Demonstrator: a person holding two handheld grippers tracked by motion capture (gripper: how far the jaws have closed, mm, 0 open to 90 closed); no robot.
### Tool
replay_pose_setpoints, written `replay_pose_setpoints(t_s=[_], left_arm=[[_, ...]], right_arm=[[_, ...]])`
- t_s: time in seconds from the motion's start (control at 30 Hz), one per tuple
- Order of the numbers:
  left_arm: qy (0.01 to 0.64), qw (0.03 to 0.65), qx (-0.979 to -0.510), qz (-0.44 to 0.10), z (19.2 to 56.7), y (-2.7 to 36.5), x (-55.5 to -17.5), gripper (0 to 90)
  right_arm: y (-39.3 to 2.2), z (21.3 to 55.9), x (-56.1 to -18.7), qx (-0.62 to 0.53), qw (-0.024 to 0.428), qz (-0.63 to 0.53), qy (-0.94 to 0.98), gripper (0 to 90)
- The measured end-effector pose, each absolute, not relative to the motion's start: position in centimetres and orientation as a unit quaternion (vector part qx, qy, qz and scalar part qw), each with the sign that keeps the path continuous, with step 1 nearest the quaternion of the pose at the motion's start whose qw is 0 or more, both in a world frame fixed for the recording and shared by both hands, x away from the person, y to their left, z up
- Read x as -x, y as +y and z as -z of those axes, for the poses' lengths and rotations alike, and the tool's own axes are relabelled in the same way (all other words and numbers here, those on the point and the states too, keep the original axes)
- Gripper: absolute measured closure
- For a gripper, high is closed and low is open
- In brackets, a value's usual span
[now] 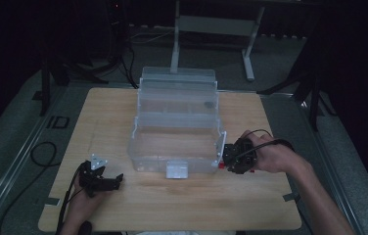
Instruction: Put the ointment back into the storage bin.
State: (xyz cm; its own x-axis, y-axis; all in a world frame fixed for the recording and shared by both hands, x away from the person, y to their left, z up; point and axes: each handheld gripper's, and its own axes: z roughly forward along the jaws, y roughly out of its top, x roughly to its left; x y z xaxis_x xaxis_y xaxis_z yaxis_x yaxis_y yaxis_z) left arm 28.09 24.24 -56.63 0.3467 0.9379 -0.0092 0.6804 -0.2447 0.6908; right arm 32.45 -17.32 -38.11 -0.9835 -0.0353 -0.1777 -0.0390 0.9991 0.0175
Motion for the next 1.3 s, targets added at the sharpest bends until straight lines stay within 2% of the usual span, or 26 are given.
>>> replay_pose_setpoints(t_s=[1.3], left_arm=[[0.531,0.307,-0.761,-0.210,56.6,24.3,-28.1,2.7]], right_arm=[[-15.3,36.4,-35.2,0.024,0.101,-0.013,0.995,69.8]])
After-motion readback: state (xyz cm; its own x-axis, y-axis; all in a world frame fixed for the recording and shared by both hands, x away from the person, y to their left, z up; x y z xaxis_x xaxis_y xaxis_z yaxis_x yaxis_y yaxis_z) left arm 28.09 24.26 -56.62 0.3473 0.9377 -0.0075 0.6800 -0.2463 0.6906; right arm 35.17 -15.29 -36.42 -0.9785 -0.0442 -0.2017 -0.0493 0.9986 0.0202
